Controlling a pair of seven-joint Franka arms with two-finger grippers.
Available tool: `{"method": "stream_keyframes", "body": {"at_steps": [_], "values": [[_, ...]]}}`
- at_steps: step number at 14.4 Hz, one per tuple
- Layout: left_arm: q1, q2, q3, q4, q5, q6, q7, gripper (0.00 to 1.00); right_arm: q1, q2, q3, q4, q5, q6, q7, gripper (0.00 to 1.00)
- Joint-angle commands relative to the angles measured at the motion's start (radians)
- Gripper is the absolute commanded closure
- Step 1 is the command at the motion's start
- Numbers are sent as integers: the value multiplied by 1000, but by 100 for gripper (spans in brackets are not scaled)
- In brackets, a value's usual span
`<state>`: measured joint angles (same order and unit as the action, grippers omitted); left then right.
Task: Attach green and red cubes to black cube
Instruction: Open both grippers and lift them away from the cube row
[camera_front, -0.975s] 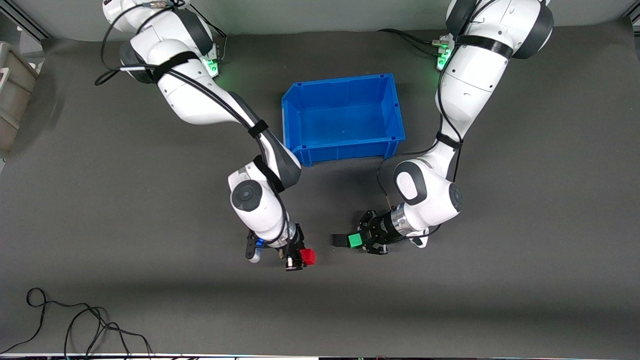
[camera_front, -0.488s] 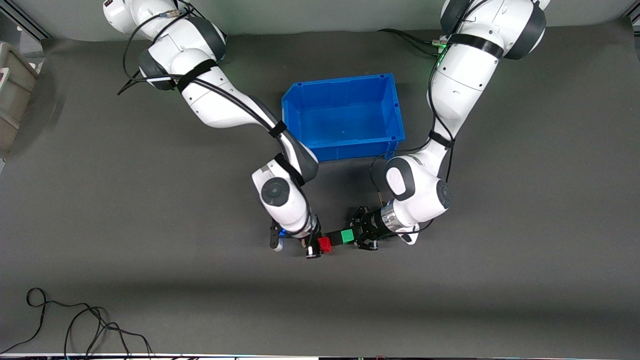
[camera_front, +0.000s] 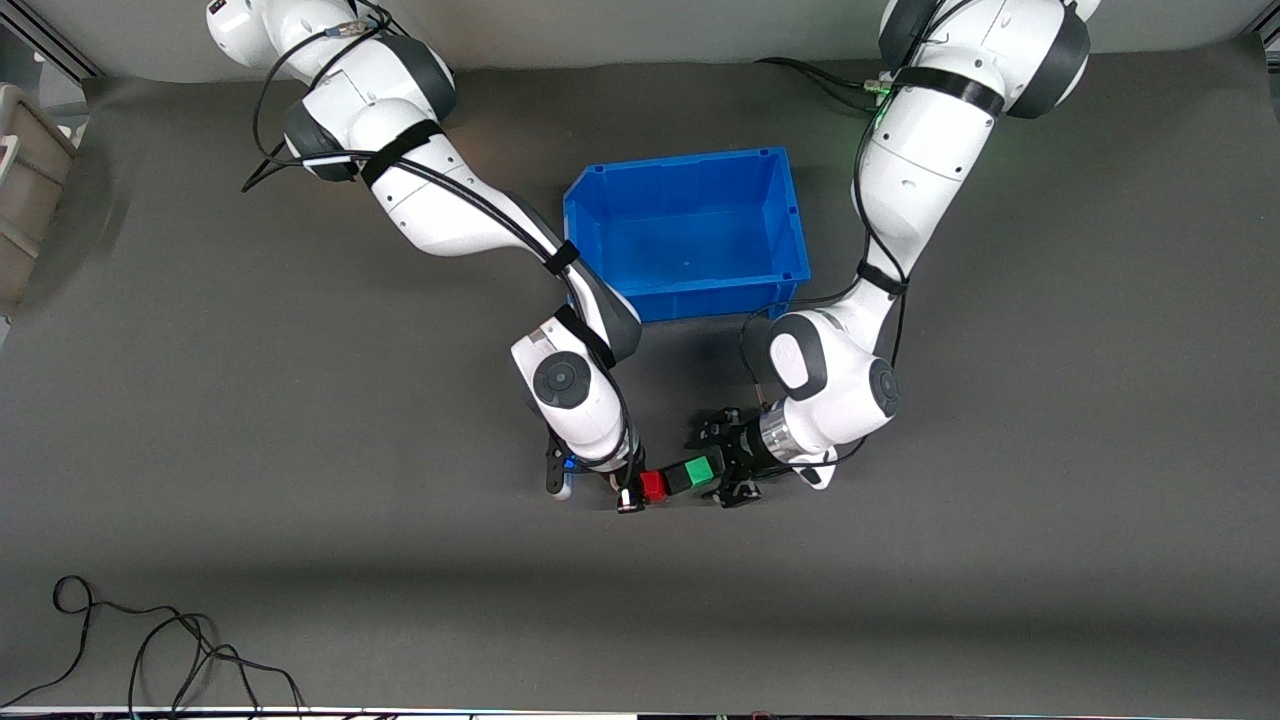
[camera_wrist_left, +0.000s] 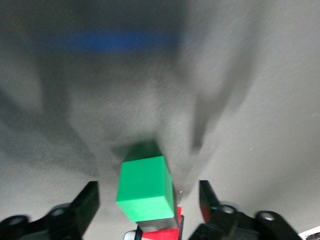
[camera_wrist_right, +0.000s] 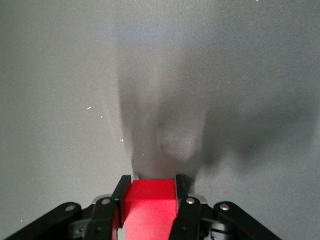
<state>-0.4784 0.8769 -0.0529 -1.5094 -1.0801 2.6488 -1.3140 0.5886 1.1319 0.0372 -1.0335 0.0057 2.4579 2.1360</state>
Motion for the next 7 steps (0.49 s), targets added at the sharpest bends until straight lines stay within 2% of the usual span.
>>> {"method": "stream_keyframes", "body": {"at_steps": [1,3,5,7], "values": [[3,-96,48,-102,49,-9,-7,0,25,39,-8,13,-7,1,39,39],[7,-183,100,-199,52,-47,57,0,22,37,-14,13,-9,1,36,1],[61,-257,139,-242,58,-197,143,0,17,-21,-17,-26,-9,1,27,0],[128,-326,209,-247,179,-410,183,0,16,-212,-52,-226,-13,4,9,0]]}}
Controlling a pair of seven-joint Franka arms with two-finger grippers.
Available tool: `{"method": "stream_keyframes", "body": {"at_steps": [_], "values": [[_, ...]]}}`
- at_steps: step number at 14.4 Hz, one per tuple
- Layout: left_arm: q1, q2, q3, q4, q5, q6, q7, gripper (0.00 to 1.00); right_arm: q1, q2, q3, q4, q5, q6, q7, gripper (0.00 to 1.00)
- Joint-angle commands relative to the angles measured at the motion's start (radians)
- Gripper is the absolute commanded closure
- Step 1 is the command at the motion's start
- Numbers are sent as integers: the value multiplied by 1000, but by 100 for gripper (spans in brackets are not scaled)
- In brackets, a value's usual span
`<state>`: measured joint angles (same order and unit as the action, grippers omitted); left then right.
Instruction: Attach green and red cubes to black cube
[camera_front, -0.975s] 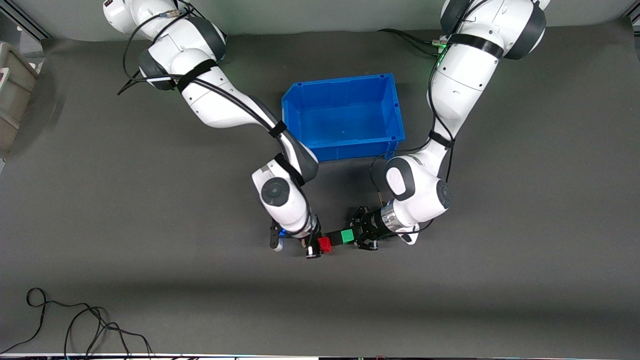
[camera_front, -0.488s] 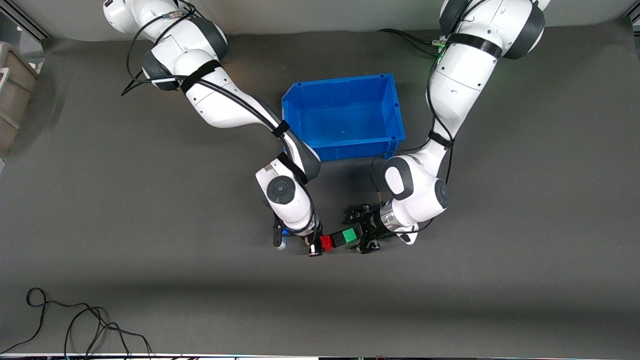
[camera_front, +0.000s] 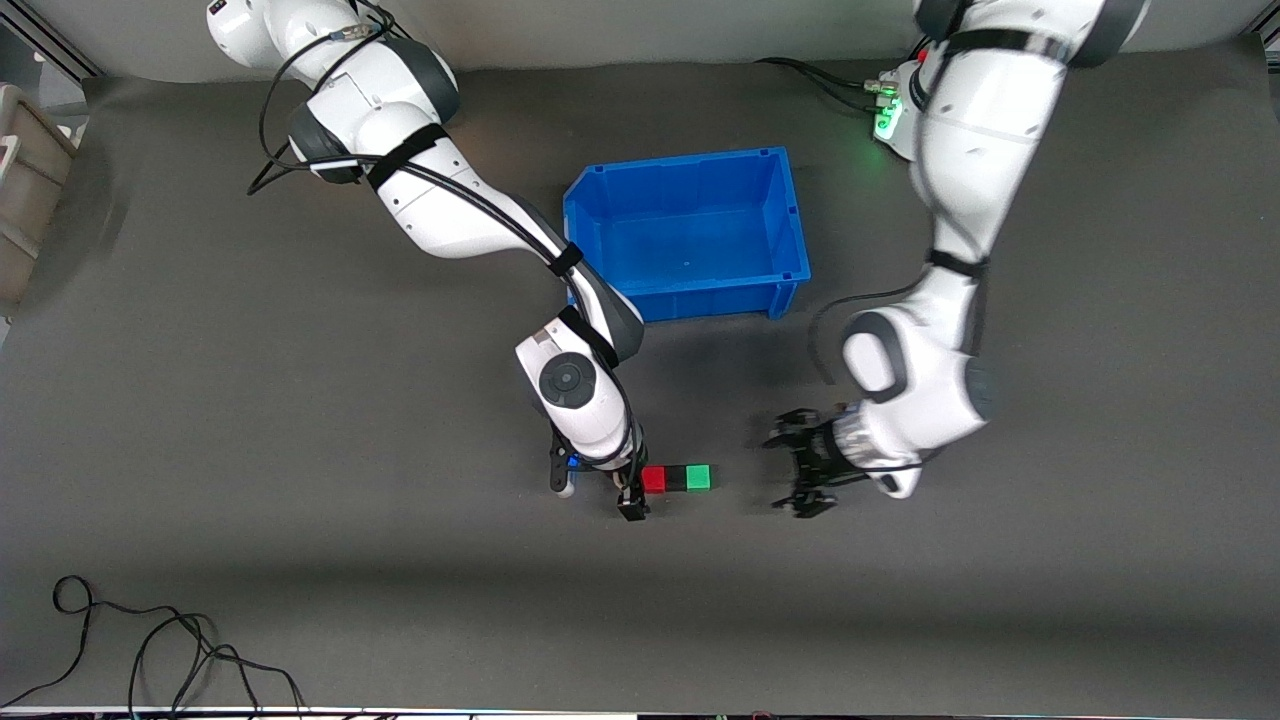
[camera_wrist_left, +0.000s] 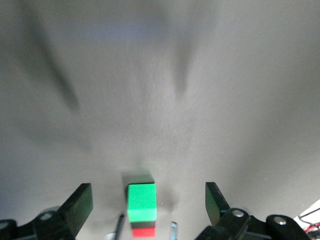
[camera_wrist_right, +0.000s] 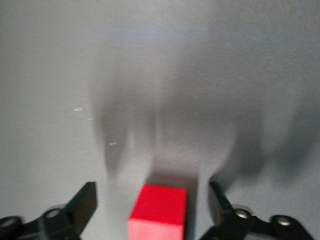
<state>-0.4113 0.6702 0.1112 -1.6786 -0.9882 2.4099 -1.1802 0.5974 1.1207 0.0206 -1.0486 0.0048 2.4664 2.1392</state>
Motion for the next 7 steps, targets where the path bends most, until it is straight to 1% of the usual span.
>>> {"method": "stream_keyframes", "body": {"at_steps": [1,3,5,6,7], "values": [[92,-148,71,-72,167,-281,57,0,4,-291,-50,-299,-23,-4,-40,0],[172,-207,87,-56,310,-458,135,0,-27,-448,-53,-428,-28,-7,-145,0],[264,-270,87,-53,411,-601,267,0,-65,-621,-51,-586,-28,-7,-188,0],[302,-303,87,-46,480,-667,331,0,-80,-707,-51,-663,-28,-15,-246,0],[325,-328,87,-37,546,-716,373,0,-103,-786,-50,-716,-28,-53,-343,0]]}}
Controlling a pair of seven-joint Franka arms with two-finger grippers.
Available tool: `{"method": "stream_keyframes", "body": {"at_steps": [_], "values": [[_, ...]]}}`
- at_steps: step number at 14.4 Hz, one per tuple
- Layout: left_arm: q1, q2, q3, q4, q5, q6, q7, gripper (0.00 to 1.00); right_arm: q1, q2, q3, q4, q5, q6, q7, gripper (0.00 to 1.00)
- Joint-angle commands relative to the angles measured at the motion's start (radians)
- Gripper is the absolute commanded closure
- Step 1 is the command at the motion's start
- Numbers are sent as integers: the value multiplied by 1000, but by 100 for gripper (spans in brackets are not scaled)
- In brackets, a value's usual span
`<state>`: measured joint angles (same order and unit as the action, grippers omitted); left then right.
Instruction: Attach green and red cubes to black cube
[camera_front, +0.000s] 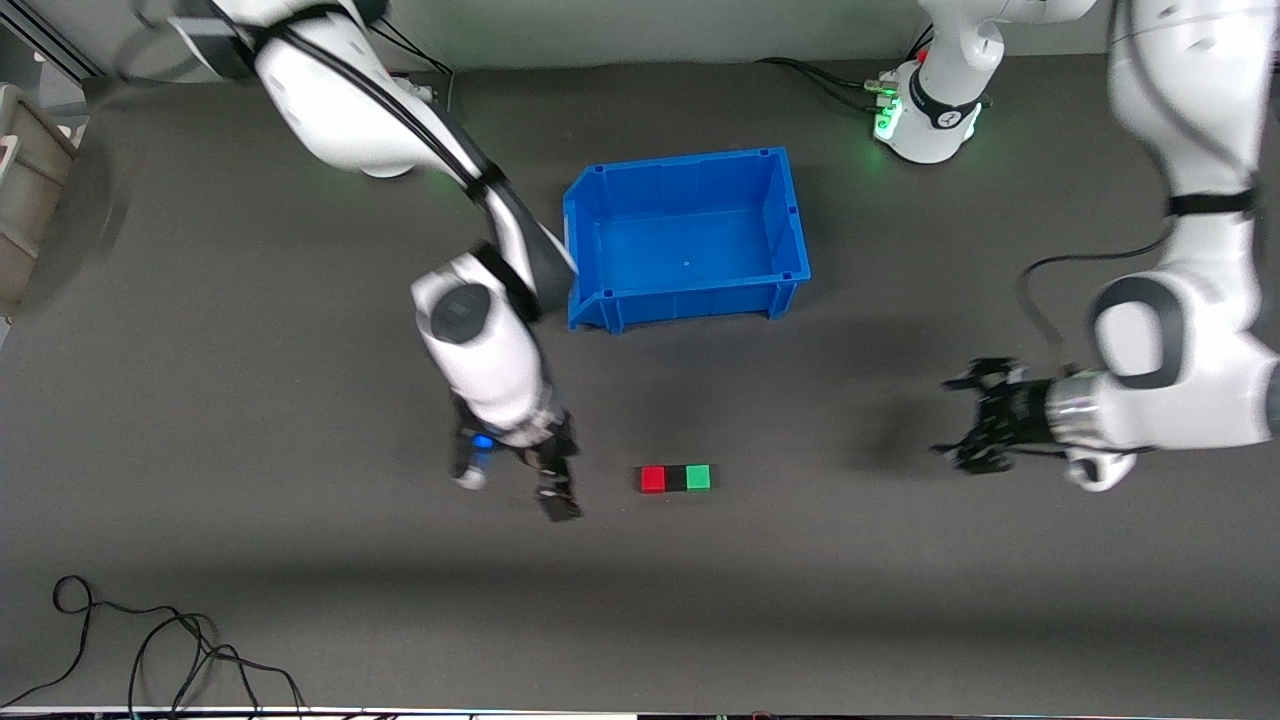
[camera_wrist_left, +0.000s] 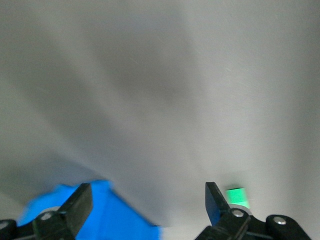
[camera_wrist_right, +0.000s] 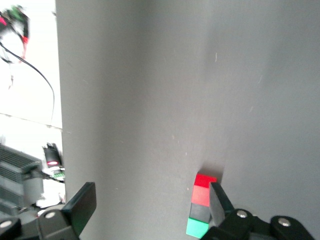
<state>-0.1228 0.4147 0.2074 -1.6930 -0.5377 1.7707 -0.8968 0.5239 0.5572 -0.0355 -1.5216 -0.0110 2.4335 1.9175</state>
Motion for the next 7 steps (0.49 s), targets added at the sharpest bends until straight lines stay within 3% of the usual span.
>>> {"method": "stream_keyframes", "body": {"at_steps": [1,4,7], "values": [[49,-94,-9,-14,155,-114,129,0,-53,-284,8,-265,-12,-84,-240,0],[69,-158,-6,-16,292,-172,289,0,-119,-416,13,-264,2,-388,-593,0],[83,-220,-6,-14,375,-206,514,0,-148,-548,13,-266,6,-565,-779,0]]}}
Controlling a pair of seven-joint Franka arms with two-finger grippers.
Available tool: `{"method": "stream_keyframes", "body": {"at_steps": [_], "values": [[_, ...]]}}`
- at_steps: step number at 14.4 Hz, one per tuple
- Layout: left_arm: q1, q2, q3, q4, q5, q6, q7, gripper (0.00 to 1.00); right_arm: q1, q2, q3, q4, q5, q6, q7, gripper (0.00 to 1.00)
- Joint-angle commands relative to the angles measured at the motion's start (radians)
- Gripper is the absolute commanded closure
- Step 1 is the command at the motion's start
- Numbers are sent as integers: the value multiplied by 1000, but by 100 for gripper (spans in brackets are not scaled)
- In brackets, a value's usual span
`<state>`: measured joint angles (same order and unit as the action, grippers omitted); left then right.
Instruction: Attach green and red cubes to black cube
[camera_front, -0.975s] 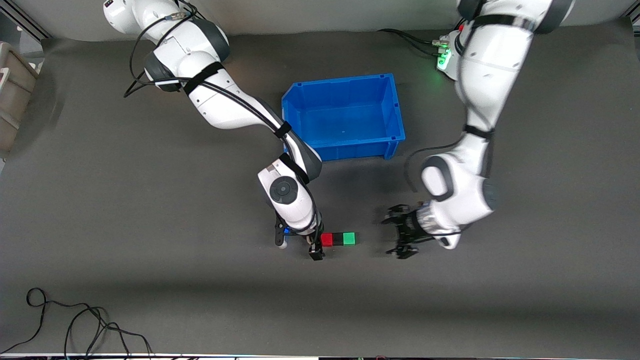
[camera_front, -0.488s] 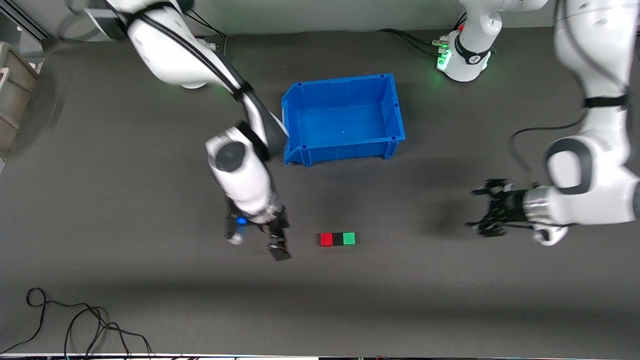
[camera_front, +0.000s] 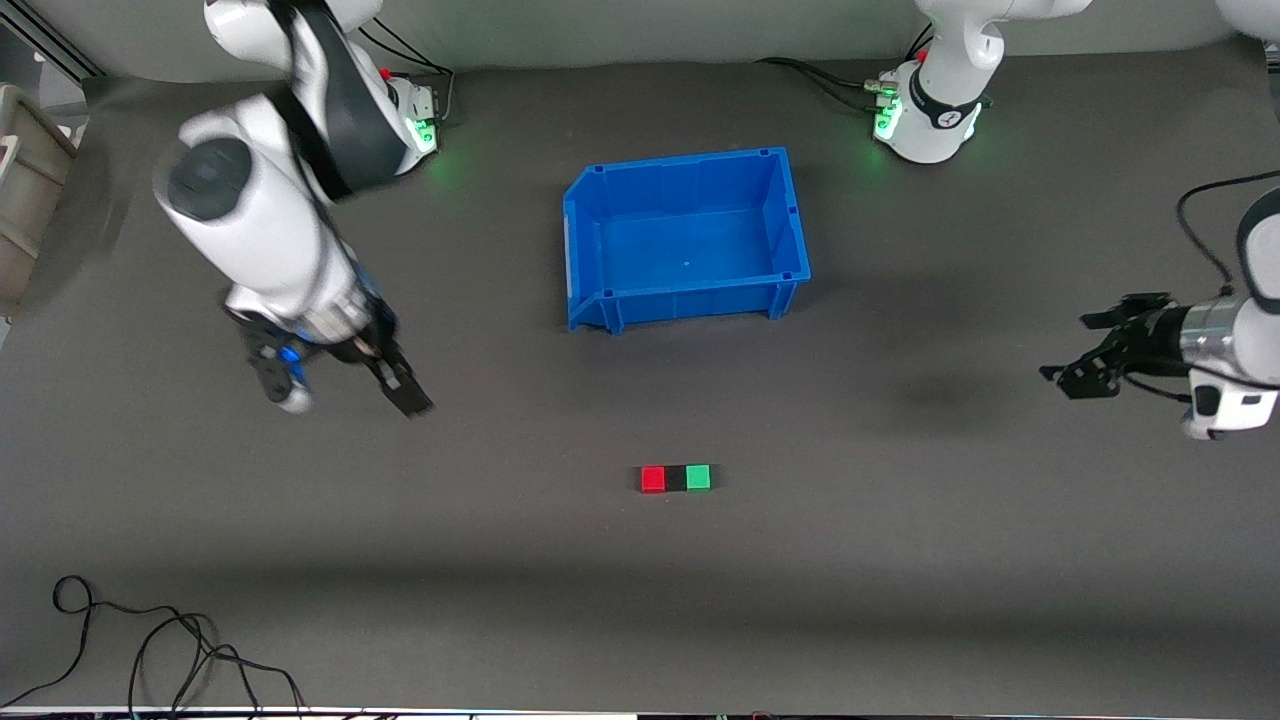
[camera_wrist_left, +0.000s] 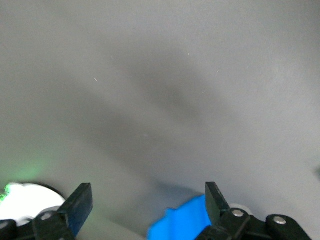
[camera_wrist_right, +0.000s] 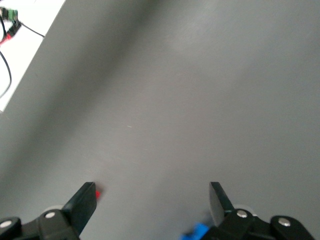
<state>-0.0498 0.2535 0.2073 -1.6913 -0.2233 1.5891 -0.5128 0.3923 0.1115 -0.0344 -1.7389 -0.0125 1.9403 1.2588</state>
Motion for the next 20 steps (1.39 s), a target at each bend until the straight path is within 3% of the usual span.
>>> {"method": "stream_keyframes", "body": {"at_steps": [1,4,9,14,20], "values": [[10,-80,-6,-16,93,-17,184,0,-44,-136,11,-45,8,-122,-207,0],[-2,-149,-9,-16,157,3,373,0,-110,-216,11,-16,9,-245,-491,0],[-4,-275,-35,-42,217,15,540,0,-188,-228,8,153,8,-489,-853,0],[-10,-332,-69,-34,206,9,540,0,-277,-231,-2,179,48,-504,-1178,0],[-4,-350,-144,-34,216,6,542,0,-285,-220,-38,174,48,-492,-1288,0]]}}
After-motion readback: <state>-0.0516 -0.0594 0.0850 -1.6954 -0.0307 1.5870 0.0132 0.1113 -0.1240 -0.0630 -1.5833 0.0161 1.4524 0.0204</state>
